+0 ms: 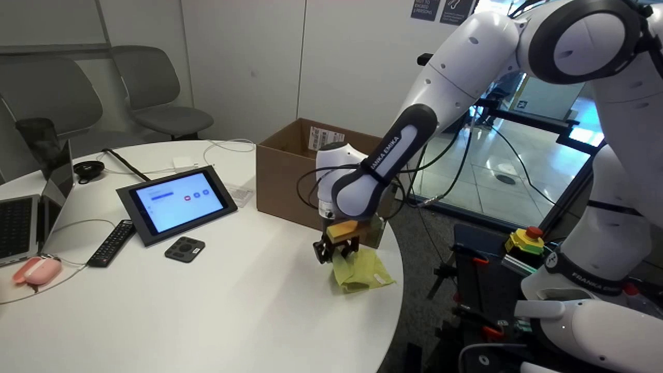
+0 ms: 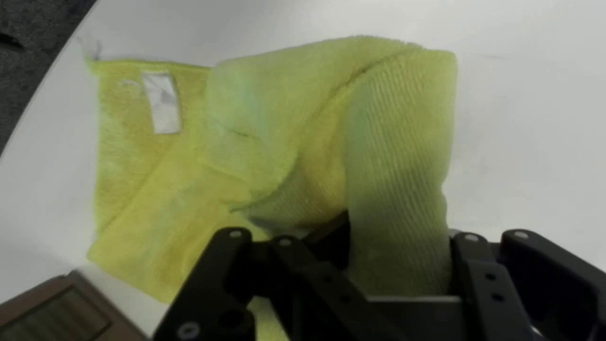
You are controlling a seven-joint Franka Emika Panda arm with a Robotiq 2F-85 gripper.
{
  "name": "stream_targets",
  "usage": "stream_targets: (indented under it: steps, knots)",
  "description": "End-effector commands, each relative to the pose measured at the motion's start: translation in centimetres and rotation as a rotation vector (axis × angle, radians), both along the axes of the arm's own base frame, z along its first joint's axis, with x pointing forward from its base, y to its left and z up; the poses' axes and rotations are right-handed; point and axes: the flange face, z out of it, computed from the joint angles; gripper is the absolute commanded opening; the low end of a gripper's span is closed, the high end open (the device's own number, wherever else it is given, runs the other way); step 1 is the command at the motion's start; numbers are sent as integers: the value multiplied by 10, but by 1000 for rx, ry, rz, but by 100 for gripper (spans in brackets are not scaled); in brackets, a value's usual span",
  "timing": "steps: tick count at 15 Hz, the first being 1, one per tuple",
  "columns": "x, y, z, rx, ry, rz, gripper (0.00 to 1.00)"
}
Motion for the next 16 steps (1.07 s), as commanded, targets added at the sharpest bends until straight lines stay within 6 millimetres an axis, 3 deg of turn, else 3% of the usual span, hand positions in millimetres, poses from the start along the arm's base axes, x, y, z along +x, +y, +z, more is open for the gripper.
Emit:
stream_targets:
  steps: [1, 10, 16]
  knots:
    - [7, -27, 67, -48, -33, 44, 8]
    - [79, -125, 248, -156, -255, -11, 8]
    - [106, -204, 366, -269, -352, -111, 8]
